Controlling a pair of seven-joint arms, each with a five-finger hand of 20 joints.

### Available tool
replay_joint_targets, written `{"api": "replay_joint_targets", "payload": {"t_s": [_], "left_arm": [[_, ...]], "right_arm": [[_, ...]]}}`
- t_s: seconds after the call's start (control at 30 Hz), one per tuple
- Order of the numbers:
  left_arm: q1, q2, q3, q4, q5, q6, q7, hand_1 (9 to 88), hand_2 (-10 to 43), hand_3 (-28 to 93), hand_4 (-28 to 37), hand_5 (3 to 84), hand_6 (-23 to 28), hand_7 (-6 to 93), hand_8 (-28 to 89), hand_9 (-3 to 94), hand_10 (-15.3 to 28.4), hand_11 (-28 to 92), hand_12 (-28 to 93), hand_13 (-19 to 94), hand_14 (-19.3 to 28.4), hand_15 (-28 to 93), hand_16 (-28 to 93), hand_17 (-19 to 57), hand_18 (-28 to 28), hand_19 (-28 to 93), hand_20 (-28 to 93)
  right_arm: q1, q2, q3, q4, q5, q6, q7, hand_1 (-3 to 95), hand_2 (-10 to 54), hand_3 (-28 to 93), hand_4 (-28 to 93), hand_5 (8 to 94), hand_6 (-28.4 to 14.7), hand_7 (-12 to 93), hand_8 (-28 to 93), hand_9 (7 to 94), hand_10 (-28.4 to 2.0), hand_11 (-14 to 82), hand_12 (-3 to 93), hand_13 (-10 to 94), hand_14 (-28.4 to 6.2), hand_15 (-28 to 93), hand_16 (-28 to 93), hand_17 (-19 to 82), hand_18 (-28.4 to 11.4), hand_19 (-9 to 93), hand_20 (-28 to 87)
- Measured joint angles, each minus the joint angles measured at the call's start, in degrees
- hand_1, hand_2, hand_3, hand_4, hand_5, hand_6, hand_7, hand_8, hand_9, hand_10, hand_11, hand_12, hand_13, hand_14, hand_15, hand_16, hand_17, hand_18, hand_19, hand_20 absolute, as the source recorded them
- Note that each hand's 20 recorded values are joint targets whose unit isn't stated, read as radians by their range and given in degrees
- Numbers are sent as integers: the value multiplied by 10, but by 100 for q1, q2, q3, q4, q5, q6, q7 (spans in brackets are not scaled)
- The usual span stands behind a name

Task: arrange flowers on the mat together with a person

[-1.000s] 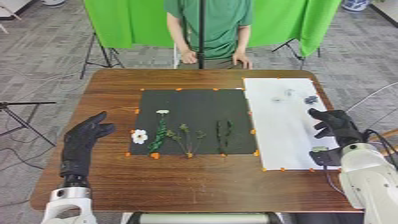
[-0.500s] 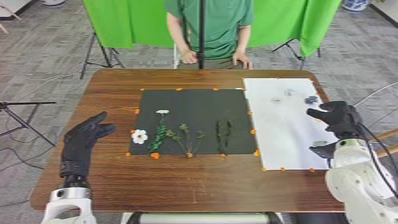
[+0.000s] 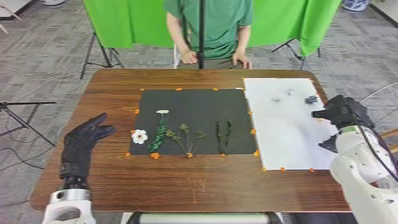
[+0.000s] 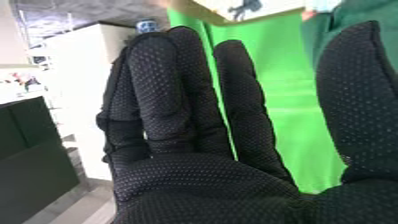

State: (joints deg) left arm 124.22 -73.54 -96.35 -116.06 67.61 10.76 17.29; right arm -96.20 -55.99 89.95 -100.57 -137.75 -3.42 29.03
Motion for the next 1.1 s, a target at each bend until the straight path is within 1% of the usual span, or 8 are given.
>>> {"api": "replay_joint_targets", "payload": {"t_s": [0.13, 0.37, 0.43, 0.5, 0.57, 0.83, 1.0, 1.1], "left_arm": [[15, -5, 0, -1, -1, 1, 0, 255, -8, 705, -206, 521, 31, 129, -58, 567, 156, 206, 152, 499, 185, 230, -16, 156, 133, 138, 225], [13, -4, 0, -2, -2, -1, 0, 255, -8, 706, -205, 521, 31, 129, -58, 567, 156, 206, 152, 500, 185, 231, -16, 156, 133, 137, 224], [6, 1, 0, 0, -2, -3, -1, 255, -8, 706, -205, 521, 31, 129, -58, 567, 156, 206, 152, 499, 185, 231, -16, 156, 133, 137, 225], [-5, 7, 1, 3, -2, -4, -1, 255, -8, 706, -205, 520, 31, 129, -58, 567, 155, 206, 152, 499, 185, 231, -16, 156, 133, 137, 225], [-18, 10, 2, 4, -2, -5, -2, 255, -9, 707, -205, 520, 31, 129, -58, 567, 155, 206, 151, 499, 185, 231, -16, 156, 133, 137, 225], [-35, 15, -1, 5, -3, -5, -3, 256, -8, 706, -206, 520, 31, 129, -58, 567, 155, 207, 152, 499, 186, 231, -16, 157, 133, 135, 224], [-9, 10, -10, -3, -3, -3, -2, 256, -9, 707, -205, 520, 32, 128, -57, 567, 155, 207, 152, 499, 186, 231, -16, 158, 132, 134, 224], [19, 6, -19, -12, -4, -2, -7, 257, -8, 705, -205, 521, 32, 128, -57, 567, 156, 207, 152, 499, 186, 231, -16, 159, 132, 133, 224]], "right_arm": [[-3, 1, -13, 37, 56, -64, -11, 372, -95, 677, -195, 577, -2, 157, -91, 620, -177, 321, 314, 618, -160, 667, 290, 247, -242, 643, 469], [-4, 24, -186, 179, -17, -38, -36, 472, -95, 687, -244, 621, 14, 182, -101, 661, -150, 317, 303, 647, -131, 671, 293, 275, -229, 653, 472], [-4, 32, -246, 232, -64, 0, -36, 515, -95, 657, -256, 639, 16, 190, -102, 690, -138, 262, 373, 659, -124, 669, 302, 284, -226, 656, 476], [0, 44, -322, 299, -123, 90, -32, 580, -95, 588, -248, 668, 11, 189, -1, 735, -122, 177, 454, 677, -114, 666, 307, 292, -222, 659, 479], [6, 61, -417, 384, -188, 288, -19, 621, -95, 549, -232, 710, 1, 194, 50, 785, -106, 123, 493, 696, -106, 663, 311, 304, -217, 662, 483], [88, 109, -716, 694, -333, 1462, 37, 643, -95, 563, -218, 790, 9, 203, 69, 862, -94, 120, 494, 762, -86, 662, 321, 331, -215, 674, 495], [90, 111, -715, 679, -308, 1720, 28, 643, -95, 566, -214, 798, 10, 199, 73, 869, -93, 117, 496, 771, -82, 660, 327, 334, -215, 673, 499], [18, 112, -625, 461, -156, 1746, 16, 643, -95, 567, -213, 800, 9, 198, 76, 872, -93, 115, 497, 772, -82, 664, 331, 335, -216, 677, 502]]}}
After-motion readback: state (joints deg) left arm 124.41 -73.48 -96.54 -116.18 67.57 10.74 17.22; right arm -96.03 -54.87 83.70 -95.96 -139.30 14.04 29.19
